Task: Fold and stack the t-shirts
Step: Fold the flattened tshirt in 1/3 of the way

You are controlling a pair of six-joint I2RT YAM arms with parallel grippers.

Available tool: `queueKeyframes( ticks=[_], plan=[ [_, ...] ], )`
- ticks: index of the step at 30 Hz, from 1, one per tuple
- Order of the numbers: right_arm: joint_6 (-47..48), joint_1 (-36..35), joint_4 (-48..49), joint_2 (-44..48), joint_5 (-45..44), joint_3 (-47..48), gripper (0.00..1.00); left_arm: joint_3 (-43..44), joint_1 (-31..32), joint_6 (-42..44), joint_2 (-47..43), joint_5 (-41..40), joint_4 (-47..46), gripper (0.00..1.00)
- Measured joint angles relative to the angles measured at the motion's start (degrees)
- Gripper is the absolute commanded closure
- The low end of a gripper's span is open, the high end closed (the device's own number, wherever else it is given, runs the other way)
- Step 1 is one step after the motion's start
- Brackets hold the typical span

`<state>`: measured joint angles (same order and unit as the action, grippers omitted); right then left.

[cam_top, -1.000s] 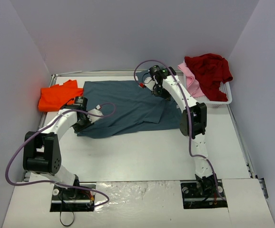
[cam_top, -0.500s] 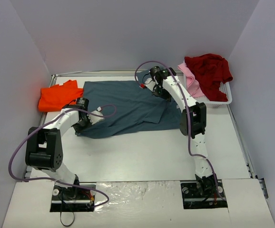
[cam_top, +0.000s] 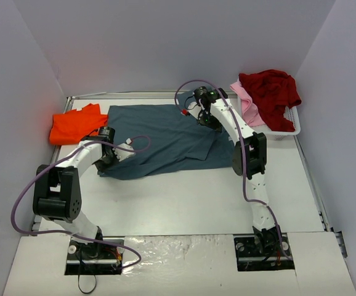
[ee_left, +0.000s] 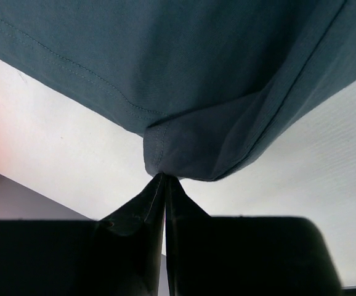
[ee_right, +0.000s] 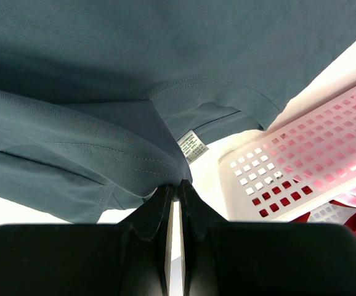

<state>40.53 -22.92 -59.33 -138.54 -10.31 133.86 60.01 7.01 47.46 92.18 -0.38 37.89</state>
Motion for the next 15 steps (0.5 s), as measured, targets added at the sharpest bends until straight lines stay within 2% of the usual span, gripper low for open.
queueKeyframes(
  ticks=[3,4,15],
  plan=[
    [0.00,0.00,0.00,0.00,0.00,0.00,1.00,0.00,-0.02,0.07,-0.07,0.04,0.20,0.78],
    [0.00,0.00,0.00,0.00,0.00,0.00,1.00,0.00,0.00,0.09,-0.11,0.11,0.28,0.76],
    [0.00,0.02,0.02,-0.11,-0.55,0.00,1.00,0.85,0.00,0.04,-0.81,0.17,1.27,0.73]
  ],
)
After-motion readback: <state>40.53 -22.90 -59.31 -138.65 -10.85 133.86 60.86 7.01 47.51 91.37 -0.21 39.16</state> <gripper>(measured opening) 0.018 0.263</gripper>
